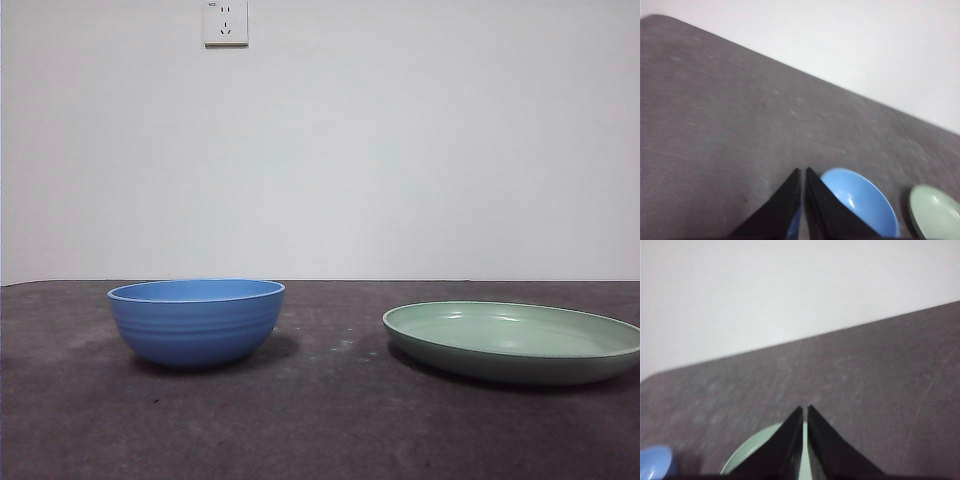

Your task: Pick up the blue bowl, put it on the green plate, put it on desk

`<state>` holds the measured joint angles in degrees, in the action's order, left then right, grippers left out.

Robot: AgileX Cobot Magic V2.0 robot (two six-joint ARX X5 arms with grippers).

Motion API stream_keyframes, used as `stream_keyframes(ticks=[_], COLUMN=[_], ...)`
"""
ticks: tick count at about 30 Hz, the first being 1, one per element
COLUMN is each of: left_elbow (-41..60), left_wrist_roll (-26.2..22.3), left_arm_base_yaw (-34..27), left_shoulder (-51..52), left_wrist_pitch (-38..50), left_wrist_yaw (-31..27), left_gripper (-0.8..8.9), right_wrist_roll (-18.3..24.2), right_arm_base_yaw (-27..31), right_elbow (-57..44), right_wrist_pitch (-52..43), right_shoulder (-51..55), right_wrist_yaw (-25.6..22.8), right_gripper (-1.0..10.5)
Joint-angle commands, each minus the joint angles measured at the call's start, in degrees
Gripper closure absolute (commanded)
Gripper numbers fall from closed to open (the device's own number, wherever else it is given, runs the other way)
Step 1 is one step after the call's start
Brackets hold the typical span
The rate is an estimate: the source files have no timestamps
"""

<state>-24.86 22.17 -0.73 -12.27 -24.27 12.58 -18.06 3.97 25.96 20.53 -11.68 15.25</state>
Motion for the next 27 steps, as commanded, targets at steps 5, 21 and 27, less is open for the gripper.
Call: stream_keyframes(ticks=[5, 21, 27], left_elbow=[-10.8, -20.74, -20.74], left_wrist_roll=[-10.97, -23.15, -23.28], left_arm_base_yaw=[-0.09, 6.14, 7.87], left_shoulder=[-11.74, -23.37, -23.28], left_wrist_pitch=[-9.18, -28.3, -29.48], left_wrist_yaw=[8.33, 19.65, 19.65], left_gripper=[7.99, 7.99, 7.99], right_wrist_roll=[9.51, 21.94, 22.43], right_arm_base_yaw=[-0.11, -7.34, -10.75], right_elbow=[13.0, 25.51, 25.51], right_wrist_pitch=[12.04, 38.75, 41.05], right_shoulder=[-12.22, -26.88, -26.77], right_wrist_yaw=[7.13, 15.37, 15.37], right_gripper=[9.4, 9.4, 9.4])
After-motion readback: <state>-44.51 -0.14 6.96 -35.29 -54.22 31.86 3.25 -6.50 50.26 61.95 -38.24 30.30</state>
